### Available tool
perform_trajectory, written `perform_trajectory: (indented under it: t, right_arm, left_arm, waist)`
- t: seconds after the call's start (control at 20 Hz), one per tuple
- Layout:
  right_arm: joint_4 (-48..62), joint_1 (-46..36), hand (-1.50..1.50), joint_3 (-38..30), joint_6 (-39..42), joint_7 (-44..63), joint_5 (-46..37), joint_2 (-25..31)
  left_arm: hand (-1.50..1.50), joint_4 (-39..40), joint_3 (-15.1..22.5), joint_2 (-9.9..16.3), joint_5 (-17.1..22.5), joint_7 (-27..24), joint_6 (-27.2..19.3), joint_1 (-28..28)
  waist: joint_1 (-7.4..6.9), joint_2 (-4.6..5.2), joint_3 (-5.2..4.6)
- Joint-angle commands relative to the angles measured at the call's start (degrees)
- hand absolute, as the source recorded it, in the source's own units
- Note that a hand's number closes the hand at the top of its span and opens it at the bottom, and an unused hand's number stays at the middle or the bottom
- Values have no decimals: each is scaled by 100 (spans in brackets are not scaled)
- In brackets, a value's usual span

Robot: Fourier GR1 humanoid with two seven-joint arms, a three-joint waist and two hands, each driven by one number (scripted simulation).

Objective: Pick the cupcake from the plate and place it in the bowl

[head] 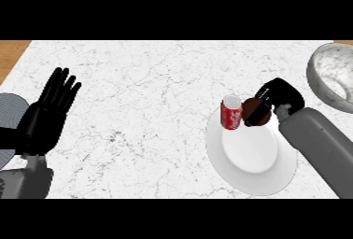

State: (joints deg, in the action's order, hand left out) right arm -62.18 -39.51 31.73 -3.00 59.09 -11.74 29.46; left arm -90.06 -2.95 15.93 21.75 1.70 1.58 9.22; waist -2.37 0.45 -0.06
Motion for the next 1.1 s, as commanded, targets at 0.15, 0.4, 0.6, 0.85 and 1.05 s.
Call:
perform_trajectory:
  t: [0.15,0.4,0.6,0.85,1.05]
  right_arm:
    - [1292,-1348,150,-123,-179,49,-977,-237]
    - [1199,-1981,150,-145,-297,1058,-1625,-82]
    - [1466,-2505,150,-186,-152,1383,-2135,131]
    - [1353,-2785,150,-377,228,1714,-2464,586]
    - [1452,-2445,150,-673,-269,1586,-2679,743]
  left_arm:
    - [0,110,-94,-11,-109,-63,-37,-31]
    - [0,119,-278,190,113,10,244,-154]
    - [0,4,-202,63,-6,284,-116,110]
    - [0,-199,-228,91,28,277,-29,-150]
    - [0,-26,-234,-22,-56,-70,48,-245]
  waist:
    - [97,-20,4]
    - [189,-66,-5]
    - [209,-66,-2]
    - [259,-106,-2]
    - [270,-62,1]
